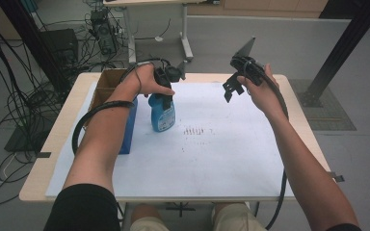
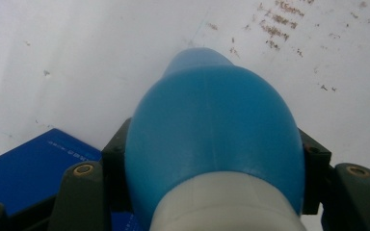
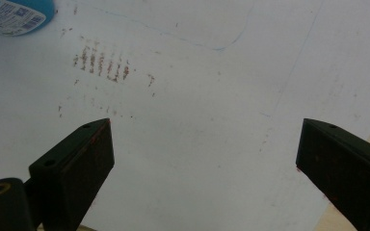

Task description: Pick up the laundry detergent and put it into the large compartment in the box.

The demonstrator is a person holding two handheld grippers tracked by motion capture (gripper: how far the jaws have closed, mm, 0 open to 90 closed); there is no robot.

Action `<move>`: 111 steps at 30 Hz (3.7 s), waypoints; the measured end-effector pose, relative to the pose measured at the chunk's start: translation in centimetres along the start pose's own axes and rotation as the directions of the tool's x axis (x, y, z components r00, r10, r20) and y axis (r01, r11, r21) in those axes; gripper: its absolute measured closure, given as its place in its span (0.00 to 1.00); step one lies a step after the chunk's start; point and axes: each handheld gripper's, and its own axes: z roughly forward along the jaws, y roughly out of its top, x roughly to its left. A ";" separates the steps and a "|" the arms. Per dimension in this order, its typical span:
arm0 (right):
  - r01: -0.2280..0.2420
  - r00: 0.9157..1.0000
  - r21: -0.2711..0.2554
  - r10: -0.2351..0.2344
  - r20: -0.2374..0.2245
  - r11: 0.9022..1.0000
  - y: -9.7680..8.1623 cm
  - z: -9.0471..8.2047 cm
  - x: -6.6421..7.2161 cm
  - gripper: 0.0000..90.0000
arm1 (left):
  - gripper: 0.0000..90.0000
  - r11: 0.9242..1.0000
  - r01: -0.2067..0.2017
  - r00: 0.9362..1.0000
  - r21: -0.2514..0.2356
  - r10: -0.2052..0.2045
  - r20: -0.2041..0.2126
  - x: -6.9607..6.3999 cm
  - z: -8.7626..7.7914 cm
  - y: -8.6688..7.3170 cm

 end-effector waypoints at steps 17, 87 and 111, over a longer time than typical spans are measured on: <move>-0.017 1.000 0.005 0.017 -0.005 1.000 -0.5 0.1 -0.9 0.07 | 0.41 0.999 0.034 0.999 -0.012 -0.034 -0.006 -0.6 -0.9 0.1; 0.020 1.000 -0.024 -0.020 -0.024 1.000 -2.0 -0.7 -0.6 0.07 | 0.41 0.510 0.825 0.520 -0.245 -0.854 -0.025 -0.5 -30.0 -18.2; 0.031 0.999 -0.018 -0.032 -0.019 0.999 -1.8 -0.4 -0.1 0.07 | 0.41 0.498 0.844 0.508 -0.200 -0.862 -0.002 1.2 -25.3 -19.1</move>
